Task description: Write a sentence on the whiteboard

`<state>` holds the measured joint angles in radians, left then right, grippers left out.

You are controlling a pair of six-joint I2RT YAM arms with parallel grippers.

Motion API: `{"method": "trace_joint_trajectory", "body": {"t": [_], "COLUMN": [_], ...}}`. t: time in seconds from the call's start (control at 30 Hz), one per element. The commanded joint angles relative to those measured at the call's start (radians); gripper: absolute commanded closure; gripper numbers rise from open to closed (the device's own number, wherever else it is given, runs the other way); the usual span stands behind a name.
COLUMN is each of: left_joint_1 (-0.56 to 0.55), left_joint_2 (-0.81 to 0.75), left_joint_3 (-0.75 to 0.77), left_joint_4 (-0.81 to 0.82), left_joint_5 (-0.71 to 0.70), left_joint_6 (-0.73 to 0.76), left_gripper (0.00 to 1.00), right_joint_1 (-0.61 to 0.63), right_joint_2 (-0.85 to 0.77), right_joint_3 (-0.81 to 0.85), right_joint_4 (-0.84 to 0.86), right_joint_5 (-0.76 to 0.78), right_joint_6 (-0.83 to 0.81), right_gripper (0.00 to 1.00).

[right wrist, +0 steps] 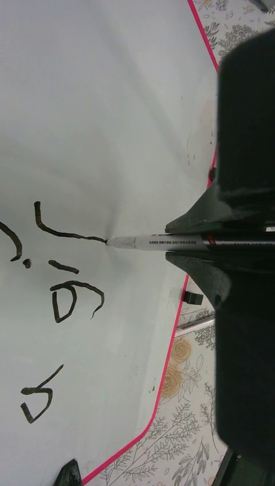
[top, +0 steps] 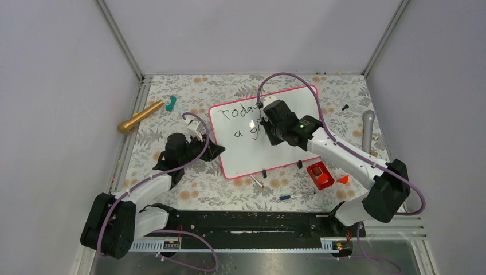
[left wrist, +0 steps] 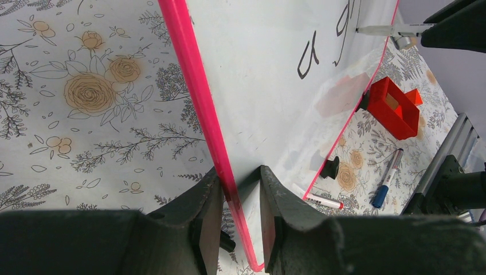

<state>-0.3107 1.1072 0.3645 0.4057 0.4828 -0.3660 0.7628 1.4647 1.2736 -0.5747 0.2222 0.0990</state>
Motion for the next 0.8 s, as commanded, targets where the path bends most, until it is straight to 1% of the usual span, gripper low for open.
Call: {"method": "trace_joint_trajectory", "body": {"t": [0.0, 0.23, 0.77], "left_joint_1": [0.001, 0.002, 0.001], "left_joint_2": [-0.009, -0.006, -0.007], "left_joint_3": [0.014, 0.015, 0.014], "left_joint_4": [0.018, 0.018, 0.018], "left_joint_5": [-0.052, -0.054, -0.053], "left_joint_6": [0.056, 0.058, 0.057], "left_gripper": [0.87, 0.87, 0.87], "right_joint_1": [-0.009, -0.008, -0.008], "right_joint_2": [-0.058, -0.075, -0.006], "right_joint_3": [0.013, 0.049, 0.099], "right_joint_4": [-0.002, 0.026, 0.055], "right_joint_5": [-0.012, -0.033, -0.022], "right_joint_6": [0.013, 0.008, -0.008], "right_gripper": [1.0, 1.0, 1.0]}}
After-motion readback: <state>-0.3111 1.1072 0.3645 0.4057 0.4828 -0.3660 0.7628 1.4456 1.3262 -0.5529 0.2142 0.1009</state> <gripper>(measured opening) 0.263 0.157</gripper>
